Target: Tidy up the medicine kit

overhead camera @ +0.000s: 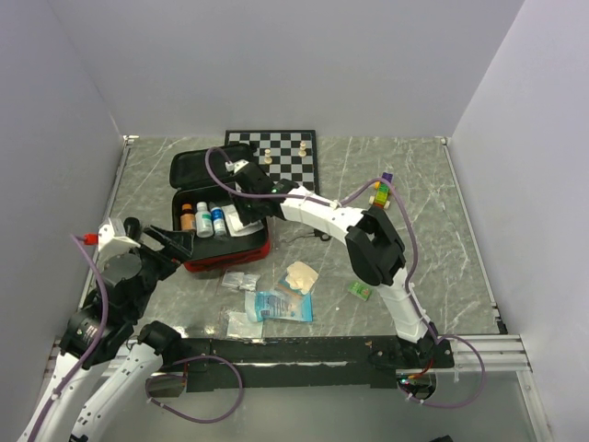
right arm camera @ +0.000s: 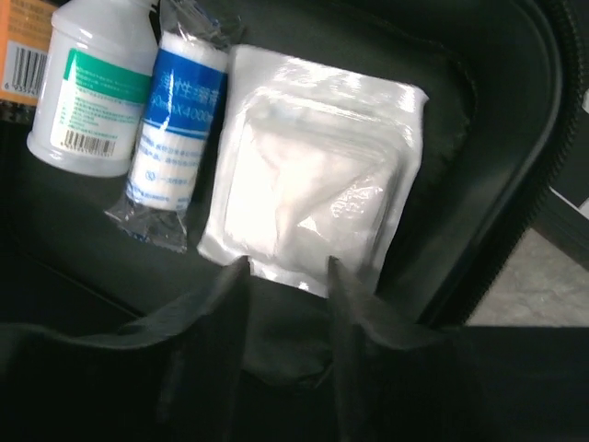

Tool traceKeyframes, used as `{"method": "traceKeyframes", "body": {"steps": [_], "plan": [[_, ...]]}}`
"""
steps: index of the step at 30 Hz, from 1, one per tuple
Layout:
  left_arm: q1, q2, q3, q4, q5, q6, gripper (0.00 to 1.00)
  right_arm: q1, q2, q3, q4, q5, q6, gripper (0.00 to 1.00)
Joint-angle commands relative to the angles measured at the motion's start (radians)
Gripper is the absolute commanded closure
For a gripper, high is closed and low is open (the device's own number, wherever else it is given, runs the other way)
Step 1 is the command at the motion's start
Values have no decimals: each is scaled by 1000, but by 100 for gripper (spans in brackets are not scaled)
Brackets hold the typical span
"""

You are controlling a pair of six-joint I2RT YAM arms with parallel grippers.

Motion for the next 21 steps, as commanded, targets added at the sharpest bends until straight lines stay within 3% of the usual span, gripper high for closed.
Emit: {"method": "traceKeyframes", "body": {"steps": [1,3,6,14,21], "plan": [[-2,16,-6,54,4,0,4,-1,-89,-56,-7,-9,-3,62],[-2,19,-11,55,7,-2,4,5,-87,-81,-19,-15,-14,82],[-2,20,-20,65,14,-5,4,11,-75,-114,-19,-74,-23,90],[-2,33,-23,68,22,-9,4,22,-26,-72,-28,-109,-11,83],[-2,34,-28,69,22,-11,4,13,83,96,-120,-71,9,77]]}}
